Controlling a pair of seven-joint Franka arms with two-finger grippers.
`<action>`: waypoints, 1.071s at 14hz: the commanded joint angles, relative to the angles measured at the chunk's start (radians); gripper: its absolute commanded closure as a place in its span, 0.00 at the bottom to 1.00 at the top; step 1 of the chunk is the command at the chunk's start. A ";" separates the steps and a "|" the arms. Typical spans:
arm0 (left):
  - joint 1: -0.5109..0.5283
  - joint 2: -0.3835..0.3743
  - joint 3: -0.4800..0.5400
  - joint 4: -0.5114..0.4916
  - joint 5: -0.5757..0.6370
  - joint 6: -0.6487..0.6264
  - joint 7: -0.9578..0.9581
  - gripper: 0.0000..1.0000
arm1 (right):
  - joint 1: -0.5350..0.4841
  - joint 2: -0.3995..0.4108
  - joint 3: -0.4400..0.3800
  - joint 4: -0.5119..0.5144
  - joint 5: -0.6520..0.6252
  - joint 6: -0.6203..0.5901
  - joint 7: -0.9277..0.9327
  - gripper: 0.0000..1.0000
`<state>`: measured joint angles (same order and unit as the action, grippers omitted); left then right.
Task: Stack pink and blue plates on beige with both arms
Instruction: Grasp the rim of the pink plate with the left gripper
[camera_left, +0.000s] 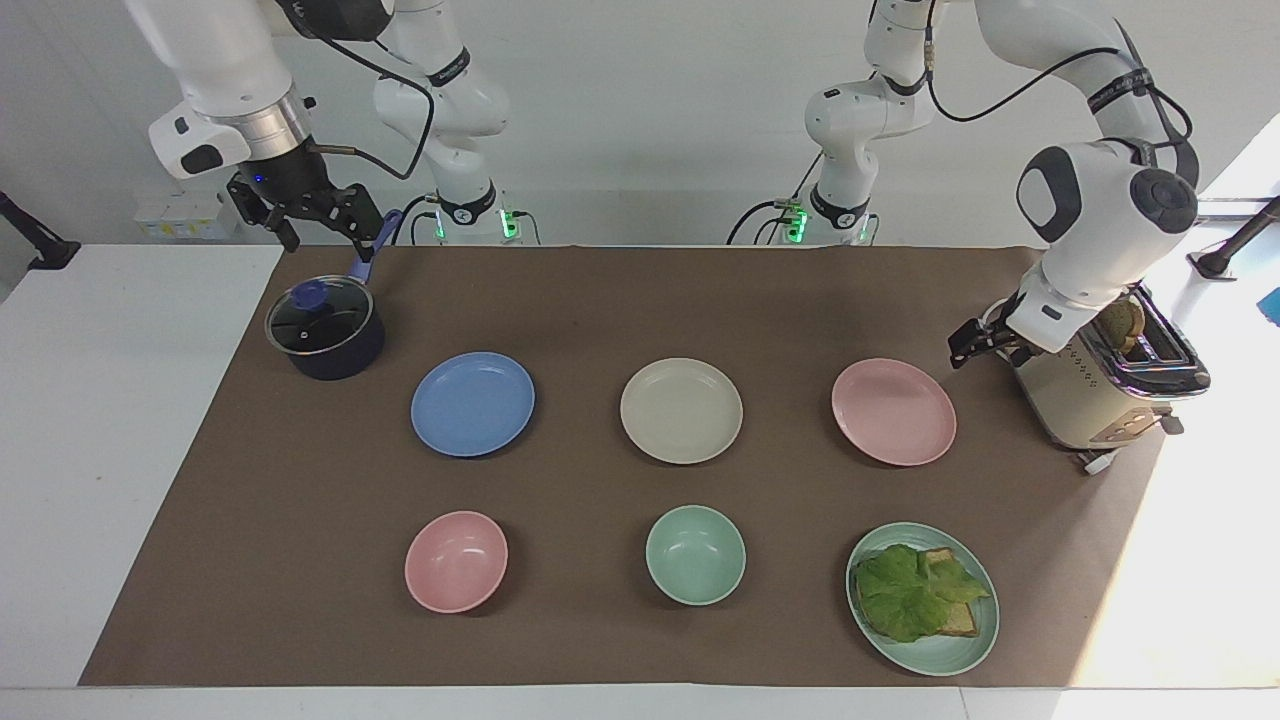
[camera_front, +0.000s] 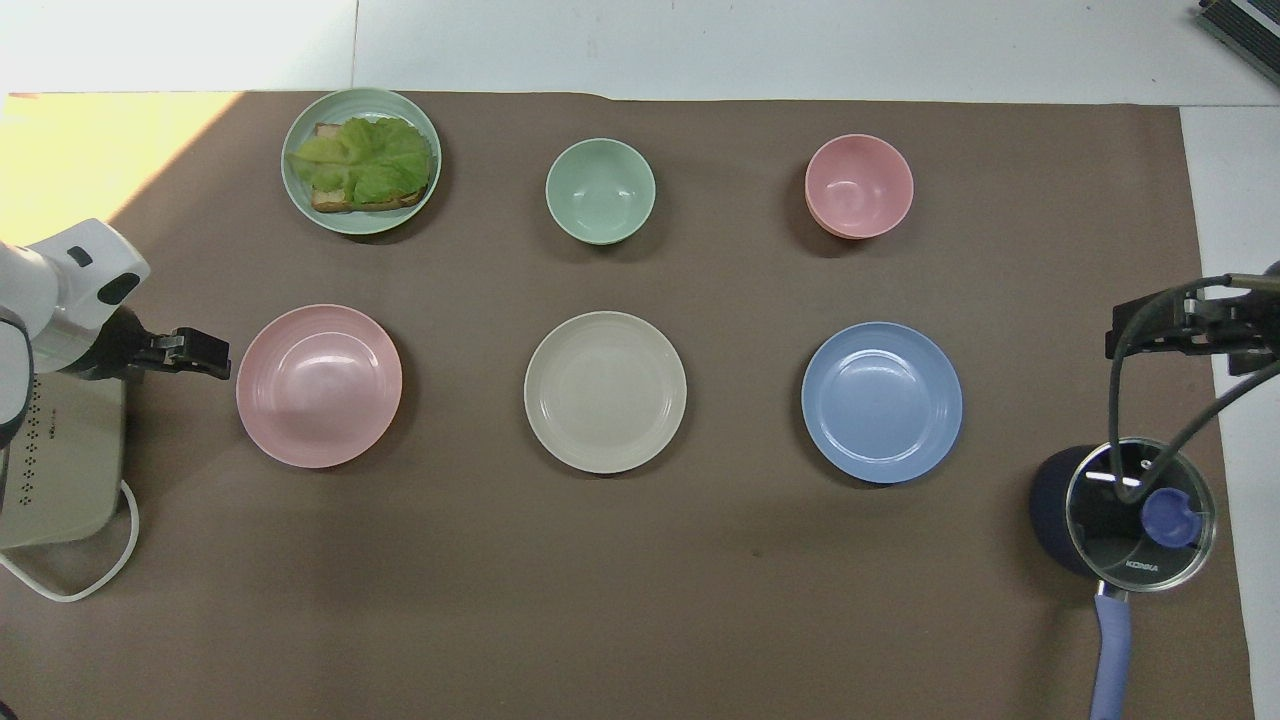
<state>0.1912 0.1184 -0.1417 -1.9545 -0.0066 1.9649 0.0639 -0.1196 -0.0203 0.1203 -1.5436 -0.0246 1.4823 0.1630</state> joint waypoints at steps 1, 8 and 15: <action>0.008 0.039 -0.009 -0.033 0.011 0.058 0.004 0.00 | -0.011 -0.018 0.002 -0.016 0.014 0.010 0.004 0.00; 0.014 0.083 -0.009 -0.110 -0.030 0.120 -0.058 0.00 | -0.011 -0.018 0.002 -0.016 0.014 0.010 0.004 0.00; 0.033 0.063 -0.009 -0.144 -0.030 0.066 -0.090 0.22 | -0.011 -0.018 0.002 -0.016 0.014 0.010 0.004 0.00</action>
<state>0.2079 0.2108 -0.1426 -2.0575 -0.0254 2.0366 0.0033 -0.1200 -0.0203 0.1203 -1.5436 -0.0246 1.4823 0.1630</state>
